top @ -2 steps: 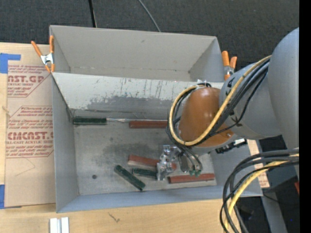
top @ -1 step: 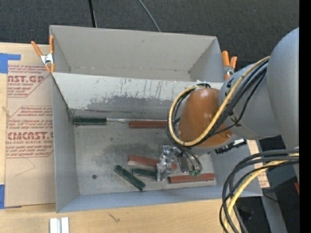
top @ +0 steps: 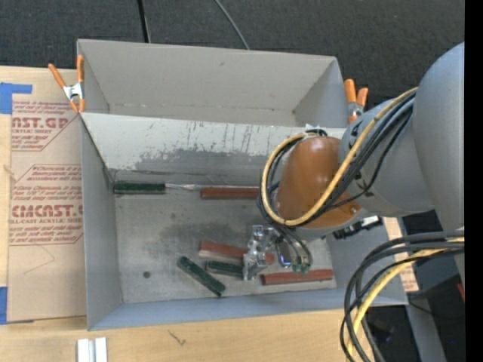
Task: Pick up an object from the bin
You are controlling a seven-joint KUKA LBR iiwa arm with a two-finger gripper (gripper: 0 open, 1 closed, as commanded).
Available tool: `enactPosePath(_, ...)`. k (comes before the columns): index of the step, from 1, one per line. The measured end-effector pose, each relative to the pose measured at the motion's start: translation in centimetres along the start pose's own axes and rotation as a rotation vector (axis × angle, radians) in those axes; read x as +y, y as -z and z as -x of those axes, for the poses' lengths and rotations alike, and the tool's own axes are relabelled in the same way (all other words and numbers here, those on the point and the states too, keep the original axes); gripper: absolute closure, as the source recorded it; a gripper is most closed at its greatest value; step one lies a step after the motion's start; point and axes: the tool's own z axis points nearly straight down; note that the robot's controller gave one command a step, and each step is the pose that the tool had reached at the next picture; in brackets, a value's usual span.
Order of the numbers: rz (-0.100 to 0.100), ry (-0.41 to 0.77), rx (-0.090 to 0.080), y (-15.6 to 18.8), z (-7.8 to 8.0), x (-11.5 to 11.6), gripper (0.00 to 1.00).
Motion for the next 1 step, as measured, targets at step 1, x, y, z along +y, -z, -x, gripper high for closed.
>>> enactPosePath(1, -0.002, 0.001, -0.010, 2.43, 0.50, 0.05, 1.00)
